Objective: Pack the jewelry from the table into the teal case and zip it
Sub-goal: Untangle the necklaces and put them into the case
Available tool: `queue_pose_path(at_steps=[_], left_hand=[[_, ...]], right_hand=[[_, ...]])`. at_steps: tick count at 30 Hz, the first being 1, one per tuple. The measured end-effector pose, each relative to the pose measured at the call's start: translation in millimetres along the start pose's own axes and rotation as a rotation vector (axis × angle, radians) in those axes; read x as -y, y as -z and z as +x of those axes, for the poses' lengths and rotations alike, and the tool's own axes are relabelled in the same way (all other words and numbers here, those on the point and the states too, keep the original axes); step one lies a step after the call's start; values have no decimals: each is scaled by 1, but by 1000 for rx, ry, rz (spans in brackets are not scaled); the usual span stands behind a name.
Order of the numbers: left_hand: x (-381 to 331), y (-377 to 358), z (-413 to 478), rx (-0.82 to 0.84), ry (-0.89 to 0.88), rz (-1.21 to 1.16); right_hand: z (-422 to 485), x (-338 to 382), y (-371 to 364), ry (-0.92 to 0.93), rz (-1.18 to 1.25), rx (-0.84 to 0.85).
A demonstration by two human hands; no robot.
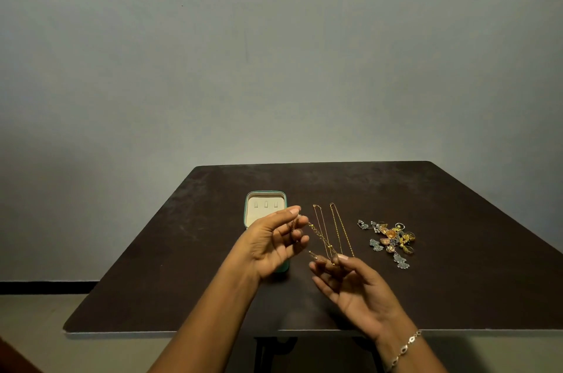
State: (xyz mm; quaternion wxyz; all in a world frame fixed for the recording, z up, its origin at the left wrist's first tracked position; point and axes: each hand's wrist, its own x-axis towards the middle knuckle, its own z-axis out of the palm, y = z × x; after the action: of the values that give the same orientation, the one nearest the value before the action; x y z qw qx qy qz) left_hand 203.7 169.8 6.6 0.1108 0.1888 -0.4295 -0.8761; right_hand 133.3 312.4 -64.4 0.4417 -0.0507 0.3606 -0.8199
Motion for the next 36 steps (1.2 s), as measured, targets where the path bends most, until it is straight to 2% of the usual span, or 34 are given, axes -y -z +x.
queue_pose_path(at_steps=[5,9,13,17,20,24,26,30,36], left_hand=[[10,12,5,-67,74,-100],[23,20,4,-72,119,-197],[37,25,4,-96,122,-233],[42,28,12,-105,114,-227],[41,32,21,-158,-19,-17],[24,53,39,-377,-399,250],[11,73,54,-503,-518,383],[-2,110,88,-618,-542,580],[7,131,128,-485,-492,657]], right_hand=[[-1,8,1,51,125,82],[-3,23,-7,107,101,152],[-1,43,-28,115,-134,120],[8,65,-51,153,-468,3],[18,77,-62,173,-697,-20],[31,91,-66,155,-879,-46],[38,98,-65,133,-935,-48],[54,108,-66,98,-1023,-34],[85,110,-77,110,-1176,29]])
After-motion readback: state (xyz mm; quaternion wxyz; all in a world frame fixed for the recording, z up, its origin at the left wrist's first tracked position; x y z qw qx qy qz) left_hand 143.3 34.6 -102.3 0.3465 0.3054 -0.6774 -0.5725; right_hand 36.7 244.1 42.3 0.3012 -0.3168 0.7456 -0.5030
